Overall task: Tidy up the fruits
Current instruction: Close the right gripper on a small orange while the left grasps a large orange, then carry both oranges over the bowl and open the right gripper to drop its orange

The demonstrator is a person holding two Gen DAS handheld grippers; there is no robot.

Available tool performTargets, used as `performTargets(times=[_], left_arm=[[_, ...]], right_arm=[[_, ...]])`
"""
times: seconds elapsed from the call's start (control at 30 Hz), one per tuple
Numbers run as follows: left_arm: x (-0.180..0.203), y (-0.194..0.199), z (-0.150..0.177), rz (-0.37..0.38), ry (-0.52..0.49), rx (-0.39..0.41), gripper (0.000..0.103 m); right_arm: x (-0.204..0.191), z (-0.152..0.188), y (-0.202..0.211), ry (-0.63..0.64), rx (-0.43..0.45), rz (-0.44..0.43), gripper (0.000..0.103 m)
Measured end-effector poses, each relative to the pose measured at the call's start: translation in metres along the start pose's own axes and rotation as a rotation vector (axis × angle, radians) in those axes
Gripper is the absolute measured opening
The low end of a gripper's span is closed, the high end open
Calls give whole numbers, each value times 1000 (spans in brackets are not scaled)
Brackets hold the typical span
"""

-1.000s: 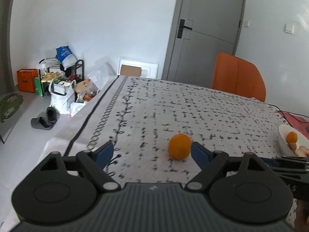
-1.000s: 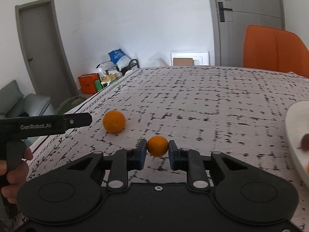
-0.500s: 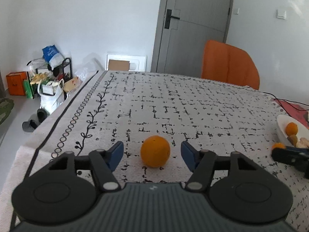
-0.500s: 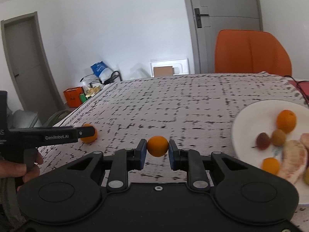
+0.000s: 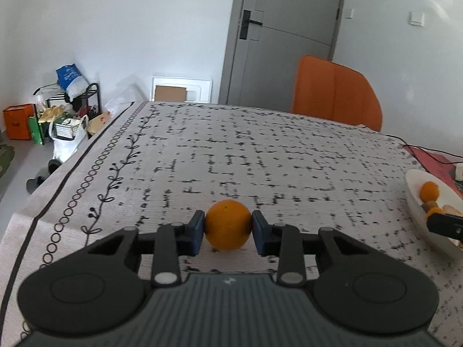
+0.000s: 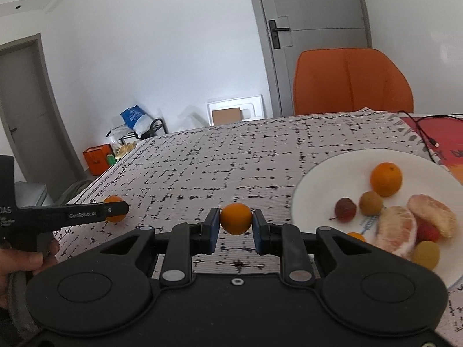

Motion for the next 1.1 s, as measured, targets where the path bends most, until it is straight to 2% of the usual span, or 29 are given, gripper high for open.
performTargets(times=[0.57, 1.0, 1.1], left_arm=[[58, 19, -6, 106, -53, 31, 33], [90, 23, -5, 151, -82, 36, 33], [95, 23, -6, 157, -86, 38, 33]], right_arm=[[43, -6, 22, -37, 57, 90, 22], [76, -8, 27, -76, 87, 151, 23], [81, -12, 27, -79, 107, 157, 37]])
Point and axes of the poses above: each gripper's, at about its wrist camera, not at the fingertips, and y roughly against the way its jaws point, x to its right, z to its underside, the point moved 6 cm from there along -y, roughly the way its jaws point, and after that the axes turned 5 degrees about x, right-handed, at the moved point
